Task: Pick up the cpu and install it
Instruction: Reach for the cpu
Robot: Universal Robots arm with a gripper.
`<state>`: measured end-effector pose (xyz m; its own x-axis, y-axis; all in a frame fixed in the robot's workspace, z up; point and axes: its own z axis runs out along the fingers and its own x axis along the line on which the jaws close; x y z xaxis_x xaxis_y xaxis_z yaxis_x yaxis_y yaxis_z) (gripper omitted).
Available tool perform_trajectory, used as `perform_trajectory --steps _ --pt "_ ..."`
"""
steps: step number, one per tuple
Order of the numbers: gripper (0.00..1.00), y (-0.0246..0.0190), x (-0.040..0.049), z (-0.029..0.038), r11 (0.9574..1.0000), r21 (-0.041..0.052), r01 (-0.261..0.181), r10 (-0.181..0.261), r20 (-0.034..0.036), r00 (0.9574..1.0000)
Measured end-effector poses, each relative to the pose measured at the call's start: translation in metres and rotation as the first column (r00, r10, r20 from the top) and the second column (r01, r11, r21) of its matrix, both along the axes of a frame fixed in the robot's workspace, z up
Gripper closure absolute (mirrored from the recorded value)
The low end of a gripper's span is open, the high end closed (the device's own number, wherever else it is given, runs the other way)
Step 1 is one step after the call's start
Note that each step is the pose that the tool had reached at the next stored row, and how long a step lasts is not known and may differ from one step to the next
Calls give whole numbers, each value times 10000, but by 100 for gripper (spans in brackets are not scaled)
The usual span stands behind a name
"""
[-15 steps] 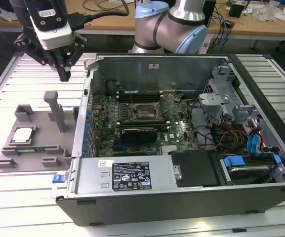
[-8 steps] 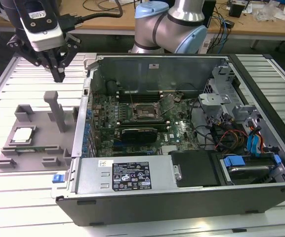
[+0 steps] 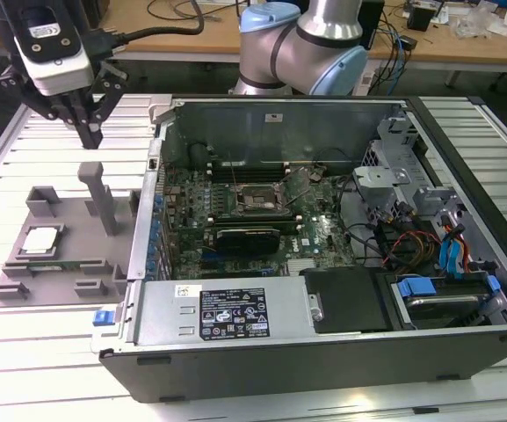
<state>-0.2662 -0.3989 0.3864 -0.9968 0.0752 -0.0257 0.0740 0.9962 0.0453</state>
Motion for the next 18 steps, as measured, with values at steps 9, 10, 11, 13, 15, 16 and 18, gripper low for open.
perform_trajectory --steps 9,10,11,13,15,16,18 --pt "89 0 -251 -111 10000 -1 0 0 0 10000" --pt "89 0 -271 -121 10000 -1 0 0 0 10000" --pt "89 0 -298 -134 10000 0 0 0 1 10000" --pt "89 0 -376 -167 10000 -1 1 -1 0 10000" --pt "89 0 -470 -210 10000 0 0 0 0 10000" --pt "89 0 -503 -231 10000 1 0 0 2 10000" --pt "89 0 -545 -261 10000 0 1 -1 1 10000"
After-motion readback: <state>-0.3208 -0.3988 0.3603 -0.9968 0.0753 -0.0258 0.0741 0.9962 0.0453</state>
